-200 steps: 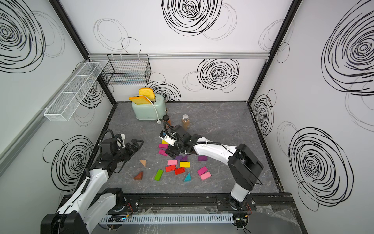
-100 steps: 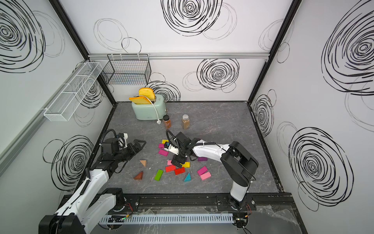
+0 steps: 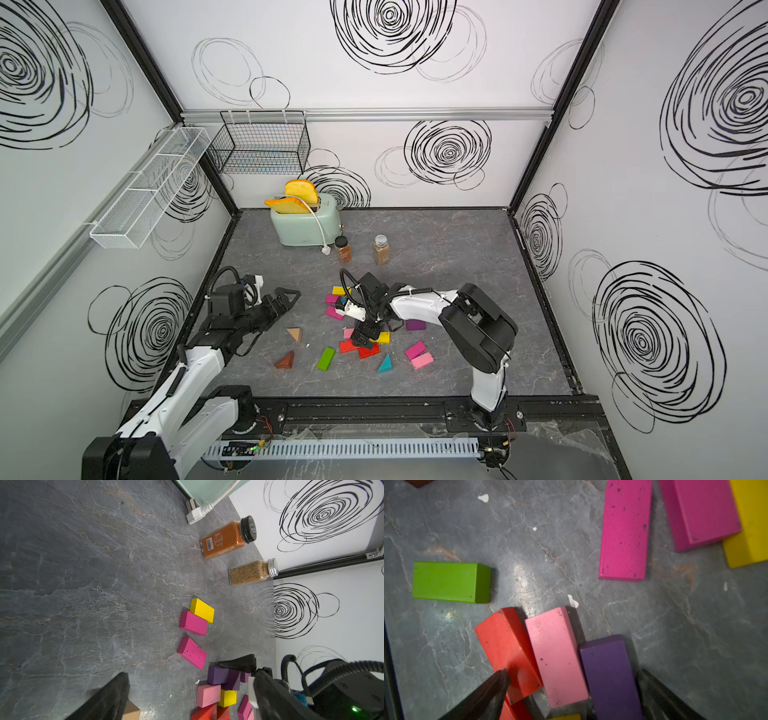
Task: Assemble a piece of candy with building blocks
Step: Move the building block to the center of the board.
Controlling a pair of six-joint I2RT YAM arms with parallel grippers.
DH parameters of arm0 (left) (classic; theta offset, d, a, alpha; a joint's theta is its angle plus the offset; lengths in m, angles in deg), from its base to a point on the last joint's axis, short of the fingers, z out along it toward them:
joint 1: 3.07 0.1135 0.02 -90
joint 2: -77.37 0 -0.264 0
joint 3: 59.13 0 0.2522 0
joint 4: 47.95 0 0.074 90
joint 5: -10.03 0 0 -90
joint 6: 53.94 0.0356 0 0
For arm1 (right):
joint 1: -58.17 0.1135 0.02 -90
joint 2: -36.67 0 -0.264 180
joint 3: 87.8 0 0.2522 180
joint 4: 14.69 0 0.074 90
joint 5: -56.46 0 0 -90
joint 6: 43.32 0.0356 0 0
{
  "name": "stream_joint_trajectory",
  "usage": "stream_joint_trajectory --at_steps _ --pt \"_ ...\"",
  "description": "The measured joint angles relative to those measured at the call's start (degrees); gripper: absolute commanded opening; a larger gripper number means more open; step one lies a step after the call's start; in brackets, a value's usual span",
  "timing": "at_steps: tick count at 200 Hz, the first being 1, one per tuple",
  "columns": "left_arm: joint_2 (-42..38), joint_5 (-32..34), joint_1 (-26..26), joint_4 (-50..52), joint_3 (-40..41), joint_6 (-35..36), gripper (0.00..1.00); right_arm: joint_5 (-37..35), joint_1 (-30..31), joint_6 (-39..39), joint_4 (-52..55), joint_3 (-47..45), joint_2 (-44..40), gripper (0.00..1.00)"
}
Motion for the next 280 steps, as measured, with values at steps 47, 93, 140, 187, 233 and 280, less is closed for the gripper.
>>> stream_joint_trajectory --at_steps 47,93,140,187,233,280 --pt "0.2 -0.9 0.7 -0.7 0.1 0.0 0.98 1.4 0.5 -0.6 0.5 0.5 0.4 0.99" --pt "0.2 -1.1 0.7 -0.7 0.5 0.0 0.98 1.9 1.2 -0.9 1.0 0.5 0.4 0.99" --pt "0.2 -1.1 0.7 -0.9 0.6 0.0 0.98 2.6 1.7 -0.9 1.2 0.5 0.4 0.99" --pt "-0.3 -1.0 0.8 -0.9 0.6 0.0 0.98 2.0 3.1 -0.2 1.1 0.5 0.4 0.99" --pt "-0.6 -0.8 1.8 -0.7 0.6 0.0 0.98 -1.5 4.9 0.4 0.9 0.5 0.3 0.99" --pt "-1.4 -0.6 3.3 -0.6 0.6 0.0 0.98 -5.8 6.9 1.4 0.5 0.4 0.2 0.99"
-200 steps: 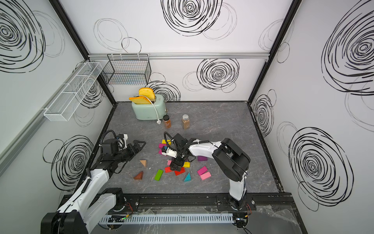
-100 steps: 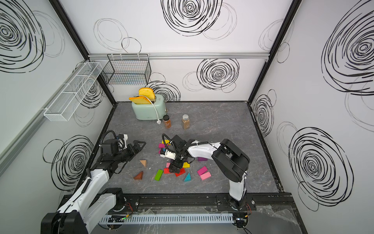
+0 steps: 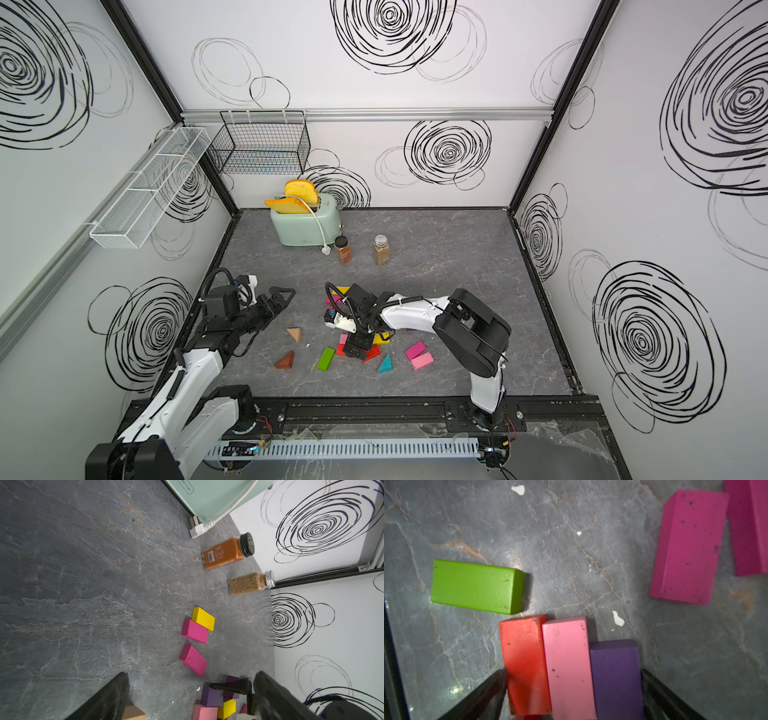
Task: Assemble a piece of candy with building blocks
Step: Move the building block to the center of the board.
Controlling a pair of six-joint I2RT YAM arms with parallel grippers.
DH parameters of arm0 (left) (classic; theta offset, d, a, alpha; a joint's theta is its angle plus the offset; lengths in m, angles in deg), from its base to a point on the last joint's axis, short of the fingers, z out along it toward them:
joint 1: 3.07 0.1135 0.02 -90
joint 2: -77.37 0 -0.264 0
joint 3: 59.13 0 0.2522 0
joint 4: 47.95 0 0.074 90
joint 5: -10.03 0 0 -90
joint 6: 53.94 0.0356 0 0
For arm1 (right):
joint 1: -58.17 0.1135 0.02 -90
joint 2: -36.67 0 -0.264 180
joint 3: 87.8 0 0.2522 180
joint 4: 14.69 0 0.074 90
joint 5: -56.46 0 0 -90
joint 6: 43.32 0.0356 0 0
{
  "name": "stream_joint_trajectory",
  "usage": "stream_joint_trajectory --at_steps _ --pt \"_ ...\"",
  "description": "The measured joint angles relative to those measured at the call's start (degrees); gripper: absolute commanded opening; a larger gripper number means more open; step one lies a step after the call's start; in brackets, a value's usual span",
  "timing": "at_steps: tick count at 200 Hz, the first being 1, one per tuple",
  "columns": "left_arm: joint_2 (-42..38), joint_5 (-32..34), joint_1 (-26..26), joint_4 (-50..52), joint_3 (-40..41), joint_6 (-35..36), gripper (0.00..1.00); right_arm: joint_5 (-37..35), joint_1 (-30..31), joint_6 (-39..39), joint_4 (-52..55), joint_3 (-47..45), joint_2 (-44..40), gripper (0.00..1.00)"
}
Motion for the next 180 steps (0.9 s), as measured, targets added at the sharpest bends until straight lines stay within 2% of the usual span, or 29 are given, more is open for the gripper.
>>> stream_joint_trajectory --at_steps 57,75,107,180 --pt "-0.7 0.2 1.1 0.2 0.0 0.0 0.98 -3.7 1.3 0.0 0.0 0.0 0.0 1.0" --pt "-0.7 0.2 1.2 0.2 0.0 0.0 0.98 -4.2 1.4 0.0 -0.1 -0.1 0.0 0.96" --pt "-0.7 0.2 1.5 0.2 0.0 0.0 0.98 -4.4 1.0 -0.1 -0.1 -0.1 0.0 0.95" --pt "0.5 -0.3 1.6 -0.5 0.0 -0.1 0.98 -3.7 -8.9 -2.6 0.8 1.9 1.4 0.95"
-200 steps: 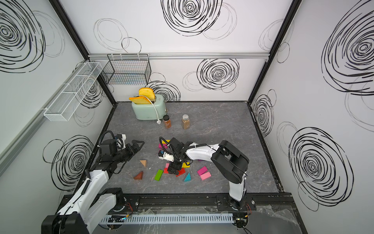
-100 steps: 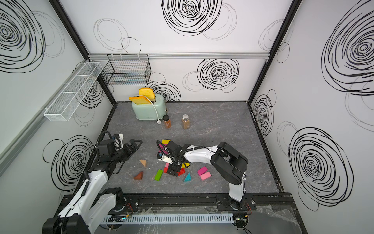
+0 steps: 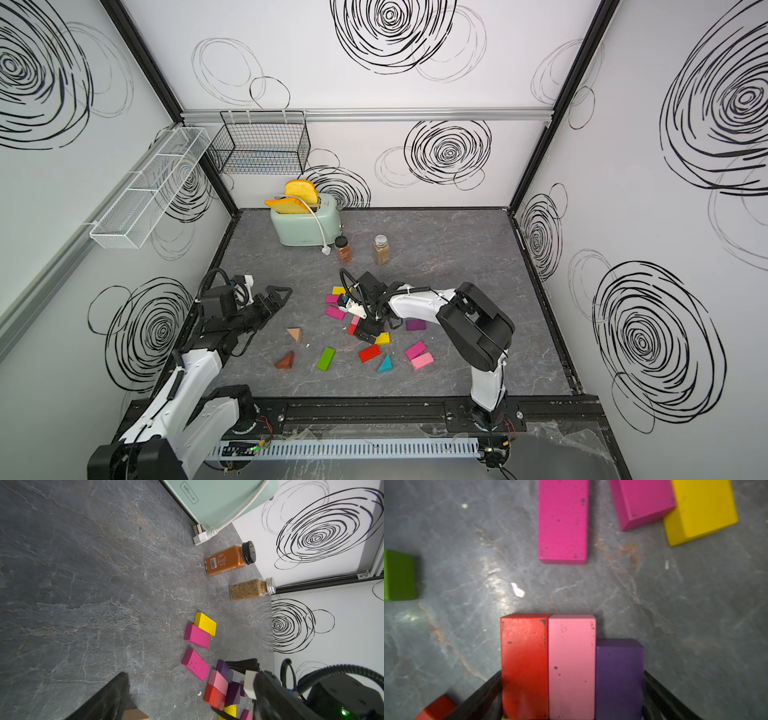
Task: Assemble a piece of candy with building blocks
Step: Move the building block to the center of the board.
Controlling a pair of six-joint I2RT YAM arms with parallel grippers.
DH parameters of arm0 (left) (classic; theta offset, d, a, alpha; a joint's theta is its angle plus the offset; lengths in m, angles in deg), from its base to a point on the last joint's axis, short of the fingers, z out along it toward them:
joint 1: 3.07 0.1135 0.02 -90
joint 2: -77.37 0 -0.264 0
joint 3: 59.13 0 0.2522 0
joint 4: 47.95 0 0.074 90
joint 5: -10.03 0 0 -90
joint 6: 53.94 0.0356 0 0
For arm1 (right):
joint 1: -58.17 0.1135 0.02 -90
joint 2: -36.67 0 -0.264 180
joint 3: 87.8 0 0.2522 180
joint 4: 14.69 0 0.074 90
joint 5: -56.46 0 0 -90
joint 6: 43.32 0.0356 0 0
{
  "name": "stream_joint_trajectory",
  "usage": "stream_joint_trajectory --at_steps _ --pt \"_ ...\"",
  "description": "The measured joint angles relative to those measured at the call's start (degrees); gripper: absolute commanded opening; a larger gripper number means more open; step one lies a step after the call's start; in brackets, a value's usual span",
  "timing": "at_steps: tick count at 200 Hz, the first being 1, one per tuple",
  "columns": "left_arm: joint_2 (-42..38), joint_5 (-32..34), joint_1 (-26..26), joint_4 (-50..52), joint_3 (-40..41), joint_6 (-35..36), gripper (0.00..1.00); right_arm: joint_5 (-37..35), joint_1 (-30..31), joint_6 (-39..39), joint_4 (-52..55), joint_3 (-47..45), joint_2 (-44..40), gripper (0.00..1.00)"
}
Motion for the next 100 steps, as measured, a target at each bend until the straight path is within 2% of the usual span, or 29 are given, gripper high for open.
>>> stream_joint_trajectory --at_steps 55,100 --pt "0.3 -0.2 0.0 -0.8 0.0 -0.2 0.98 1.0 -2.9 -4.5 1.2 9.5 7.0 0.95" --pt "1.1 -0.7 -0.1 -1.2 0.0 -0.2 0.98 2.9 -4.3 -9.1 1.7 10.8 8.0 0.98"
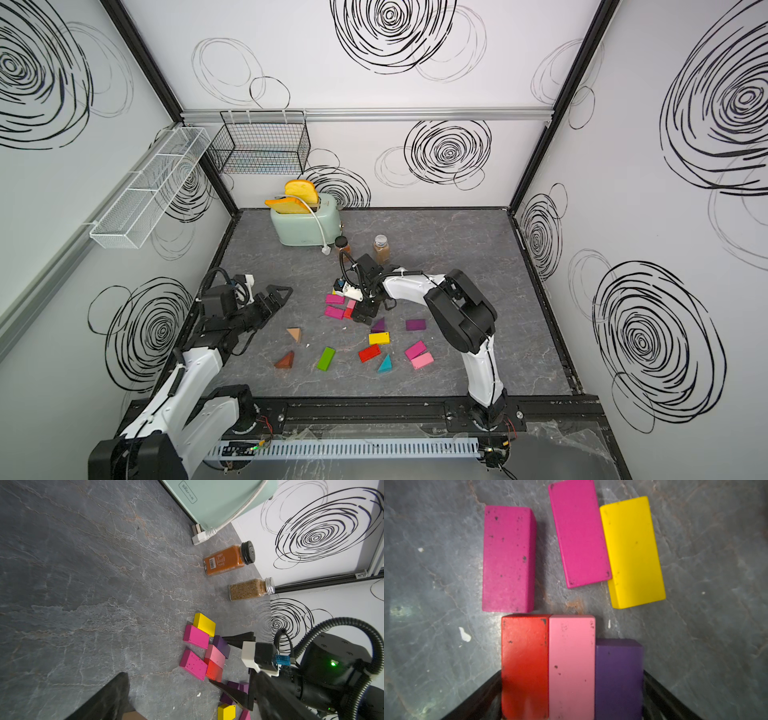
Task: Assemble a piece of candy with building blocks
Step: Move the building block to the center of the board, then move the building blocks to the center of the board.
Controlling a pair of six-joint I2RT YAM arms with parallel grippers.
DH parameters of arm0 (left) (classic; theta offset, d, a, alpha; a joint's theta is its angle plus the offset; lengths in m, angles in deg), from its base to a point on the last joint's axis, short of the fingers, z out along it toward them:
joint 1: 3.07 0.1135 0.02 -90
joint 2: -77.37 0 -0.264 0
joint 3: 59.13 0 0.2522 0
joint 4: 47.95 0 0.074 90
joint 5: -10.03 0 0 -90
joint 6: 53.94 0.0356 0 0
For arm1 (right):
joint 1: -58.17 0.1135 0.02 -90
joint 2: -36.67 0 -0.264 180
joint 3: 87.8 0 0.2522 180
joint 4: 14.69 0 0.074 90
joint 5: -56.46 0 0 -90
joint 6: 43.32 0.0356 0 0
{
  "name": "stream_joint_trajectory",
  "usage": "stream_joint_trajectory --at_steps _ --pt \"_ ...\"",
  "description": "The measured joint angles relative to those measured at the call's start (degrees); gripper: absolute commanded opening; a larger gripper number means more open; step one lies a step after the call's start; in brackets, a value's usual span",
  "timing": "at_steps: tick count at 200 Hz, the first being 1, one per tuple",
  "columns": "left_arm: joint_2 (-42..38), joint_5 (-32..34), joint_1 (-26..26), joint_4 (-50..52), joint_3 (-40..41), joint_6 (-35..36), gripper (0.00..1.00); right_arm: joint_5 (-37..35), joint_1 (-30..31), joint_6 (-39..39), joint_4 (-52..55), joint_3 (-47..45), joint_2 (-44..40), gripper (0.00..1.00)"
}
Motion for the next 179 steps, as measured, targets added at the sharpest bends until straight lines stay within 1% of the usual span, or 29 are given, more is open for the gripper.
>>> stream_joint_trajectory --at_steps 14,37,64,87,107,136,159,179 --pt "0.6 -0.4 -0.4 -0.5 0.0 -0.1 0.98 0.5 -0.5 -0.7 0.0 0.0 0.0 1.0" --pt "1.5 -1.6 -1.9 -2.3 0.0 -0.9 0.98 1.1 -0.8 -1.2 0.1 0.3 0.2 0.99" --pt "2.6 -2.1 -5.0 -4.4 -0.4 -3.2 0.98 2.0 -1.1 -0.8 -0.2 0.5 0.1 0.99" --pt "4.1 -0.3 -8.4 -7.3 -1.4 -6.6 0.98 4.2 -2.0 1.2 -1.5 -0.7 -2.3 0.99" --pt "5.5 3.5 -12.6 -11.6 -1.3 -11.0 0.98 4.4 -3.4 5.2 -4.7 -5.0 -9.2 0.99" --pt "8.9 11.6 -19.6 -21.6 0.0 -17.6 0.98 4.4 -5.6 14.0 -12.3 -15.8 -25.0 0.99" --pt "16.4 16.8 -23.8 -30.9 0.9 -21.8 0.98 4.3 -6.7 21.8 -17.1 -23.7 -35.5 0.99" --pt "23.9 19.7 -25.5 -38.1 0.9 -24.0 0.98 3.8 -7.3 25.9 -18.7 -28.2 -40.3 0.99"
